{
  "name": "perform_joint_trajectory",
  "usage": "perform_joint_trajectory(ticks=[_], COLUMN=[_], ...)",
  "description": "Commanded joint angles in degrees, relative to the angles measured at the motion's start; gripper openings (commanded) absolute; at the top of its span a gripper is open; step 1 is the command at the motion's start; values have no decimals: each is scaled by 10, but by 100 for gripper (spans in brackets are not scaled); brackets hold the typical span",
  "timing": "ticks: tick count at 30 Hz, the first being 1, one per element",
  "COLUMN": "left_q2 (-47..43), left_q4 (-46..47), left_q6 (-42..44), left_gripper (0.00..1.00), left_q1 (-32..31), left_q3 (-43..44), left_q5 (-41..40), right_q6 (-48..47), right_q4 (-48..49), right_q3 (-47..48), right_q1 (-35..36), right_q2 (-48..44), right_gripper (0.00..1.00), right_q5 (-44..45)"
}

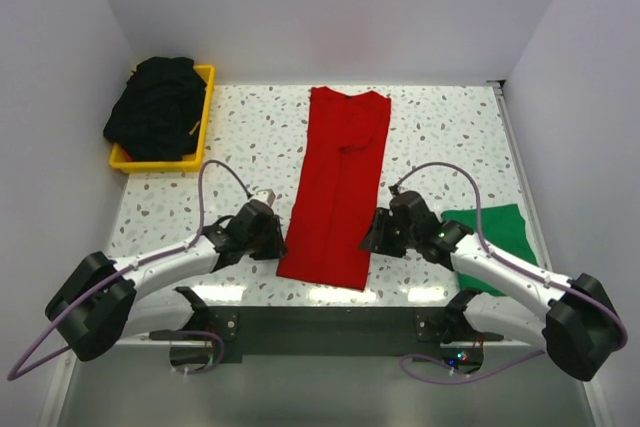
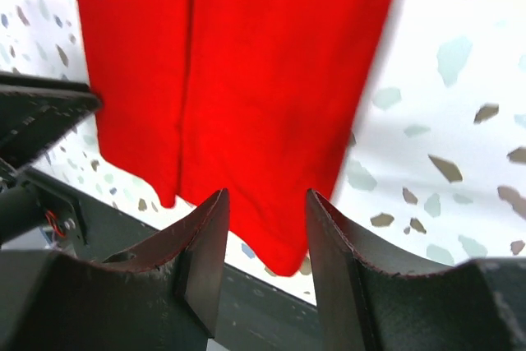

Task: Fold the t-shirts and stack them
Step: Fold the tshirt

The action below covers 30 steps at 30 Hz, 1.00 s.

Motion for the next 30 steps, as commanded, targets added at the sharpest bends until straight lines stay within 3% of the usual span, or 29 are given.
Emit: perform_joint_trajectory(ticks=[1,13,18,30], left_q2=[-10,-28,-44,-72], left_q4=[23,-26,-68,-97], left_q6=[-2,-47,-81,-105], left_gripper=[38,37,37,33], left_q1=[2,-17,-62,-81], left_q3=[-16,-64,-72,-84], left_q5=[20,33,6,-1], right_q6=[36,69,77,106], right_q4=[0,38,46,73], right_q3=[-33,-84,-96,-134], right_q1=[1,37,46,49], right_q2=[-14,12,23,15], right_gripper=[45,46,46,46], right_q5=[-34,-101,-108,-113])
